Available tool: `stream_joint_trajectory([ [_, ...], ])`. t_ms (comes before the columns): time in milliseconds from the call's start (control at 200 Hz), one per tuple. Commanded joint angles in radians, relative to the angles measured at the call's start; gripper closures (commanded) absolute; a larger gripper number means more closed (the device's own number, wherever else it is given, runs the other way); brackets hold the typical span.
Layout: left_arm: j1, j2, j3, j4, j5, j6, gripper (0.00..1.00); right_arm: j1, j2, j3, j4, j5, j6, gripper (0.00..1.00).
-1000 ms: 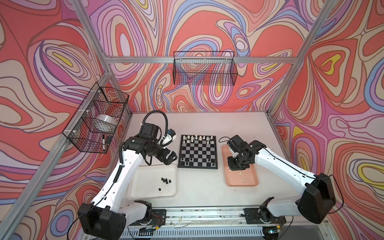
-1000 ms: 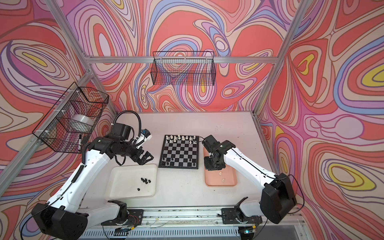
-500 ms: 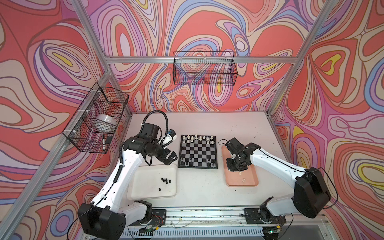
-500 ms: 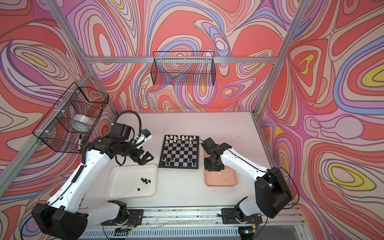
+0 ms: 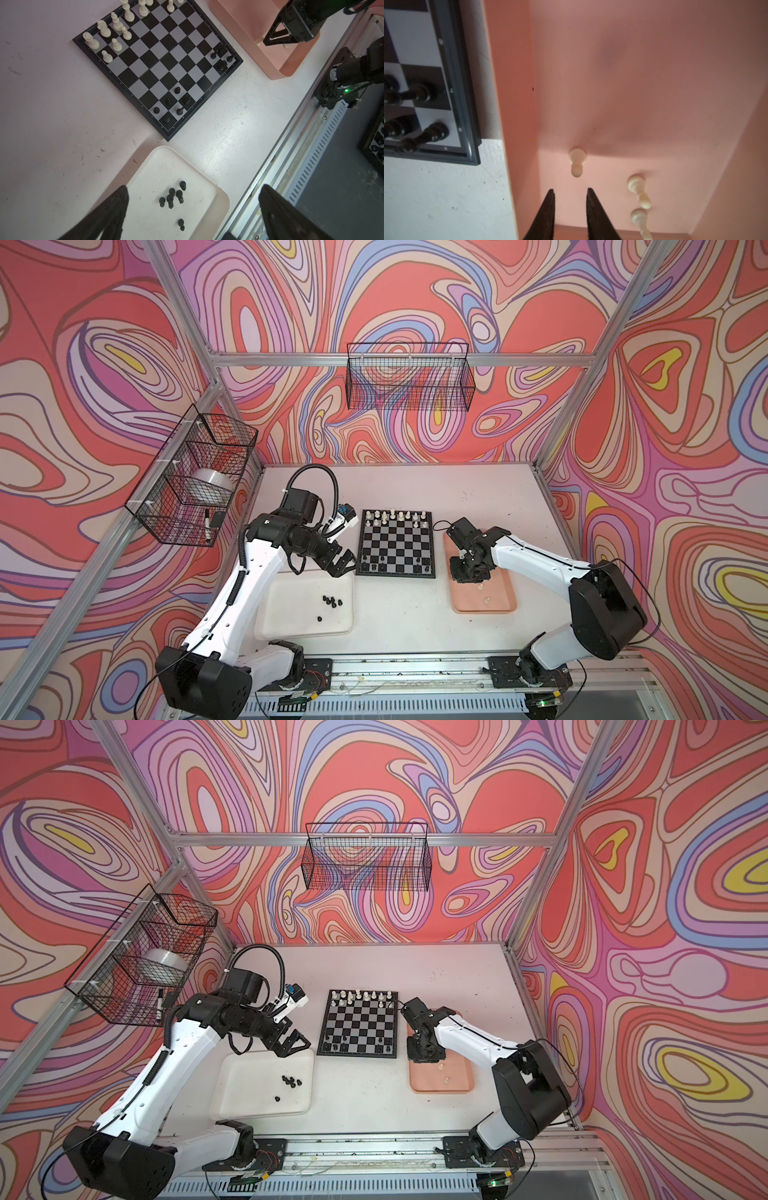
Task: Set up the chess pieces on the board
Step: 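Lower the right gripper onto a cream pawn in the pink tray and close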
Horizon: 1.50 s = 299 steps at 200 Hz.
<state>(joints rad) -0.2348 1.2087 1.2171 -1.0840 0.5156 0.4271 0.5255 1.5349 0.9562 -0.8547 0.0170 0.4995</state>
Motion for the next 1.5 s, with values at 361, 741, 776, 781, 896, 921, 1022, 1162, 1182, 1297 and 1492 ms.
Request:
stream_joint_trajectory([
  [361,-0.003,0.008,0.013,-0.034,0.024,0.014,0.02,-0.012,0.071,-0.021,0.068,0.014,-0.021,0.76],
  [741,-0.002,0.007,0.006,-0.024,0.02,0.007,0.02,-0.015,0.093,-0.021,0.08,0.015,-0.027,0.81],
  [776,-0.003,0.007,0.006,-0.024,0.02,0.007,0.02,-0.014,0.093,-0.021,0.079,0.016,-0.028,0.81],
  [781,-0.003,0.006,0.006,-0.024,0.019,0.007,0.02,-0.013,0.093,-0.02,0.078,0.017,-0.028,0.81],
  [896,-0.003,0.008,0.006,-0.022,0.021,0.008,0.02,-0.015,0.093,-0.016,0.075,0.021,-0.031,0.83],
  [921,-0.002,0.008,0.006,-0.022,0.021,0.007,0.02,-0.016,0.093,-0.016,0.076,0.02,-0.031,0.83],
  [1022,-0.003,0.008,0.005,-0.021,0.023,0.006,0.02,-0.016,0.097,-0.013,0.075,0.018,-0.034,0.86],
  [1162,-0.003,0.007,0.002,-0.021,0.021,0.006,0.02,-0.016,0.101,-0.01,0.075,0.015,-0.037,0.89],
  [1182,-0.003,0.006,0.002,-0.021,0.021,0.006,0.02,-0.015,0.1,-0.01,0.076,0.016,-0.037,0.89],
  [1297,-0.003,0.006,-0.001,-0.02,0.019,0.006,0.02,-0.016,0.097,-0.008,0.074,0.015,-0.042,0.89],
  [1492,-0.002,0.008,0.002,-0.017,0.016,0.005,0.02,-0.016,0.085,0.012,0.046,0.025,-0.055,0.9],
])
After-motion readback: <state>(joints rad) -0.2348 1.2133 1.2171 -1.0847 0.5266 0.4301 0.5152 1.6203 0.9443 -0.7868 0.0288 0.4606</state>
